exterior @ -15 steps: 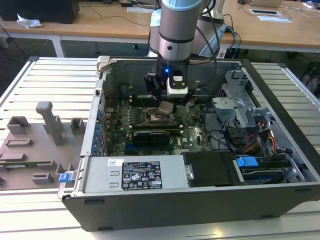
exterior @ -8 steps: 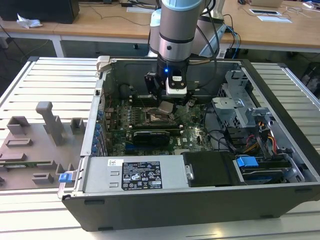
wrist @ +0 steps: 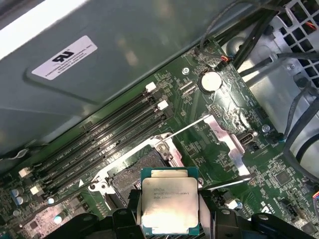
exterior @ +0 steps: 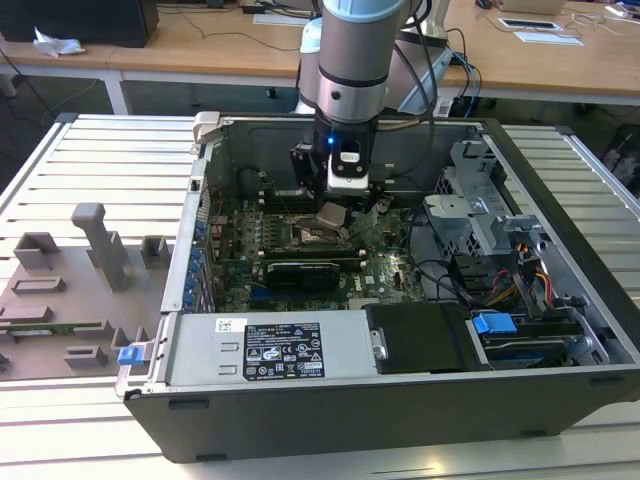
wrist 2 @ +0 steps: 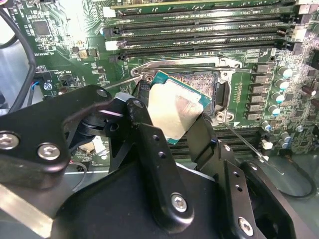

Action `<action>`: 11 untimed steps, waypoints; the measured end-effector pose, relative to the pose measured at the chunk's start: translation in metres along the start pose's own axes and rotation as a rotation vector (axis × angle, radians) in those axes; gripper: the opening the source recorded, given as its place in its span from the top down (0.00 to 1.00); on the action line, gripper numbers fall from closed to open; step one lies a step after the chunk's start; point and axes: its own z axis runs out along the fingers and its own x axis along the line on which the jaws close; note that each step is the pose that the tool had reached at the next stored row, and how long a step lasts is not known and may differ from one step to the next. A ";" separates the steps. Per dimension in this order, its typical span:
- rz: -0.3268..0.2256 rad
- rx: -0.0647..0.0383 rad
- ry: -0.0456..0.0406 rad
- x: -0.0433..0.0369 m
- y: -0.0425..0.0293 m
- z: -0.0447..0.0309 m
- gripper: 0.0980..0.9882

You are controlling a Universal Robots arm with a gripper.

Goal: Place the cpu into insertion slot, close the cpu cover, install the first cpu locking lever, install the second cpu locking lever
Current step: 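Place the cpu into insertion slot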

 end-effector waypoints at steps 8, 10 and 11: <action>0.057 -0.001 -0.0013 0.0000 0.0000 0.0003 0.50; 0.070 -0.001 -0.0016 0.0000 0.0000 0.0003 0.50; 0.080 -0.001 -0.0019 0.0000 0.0000 0.0003 0.50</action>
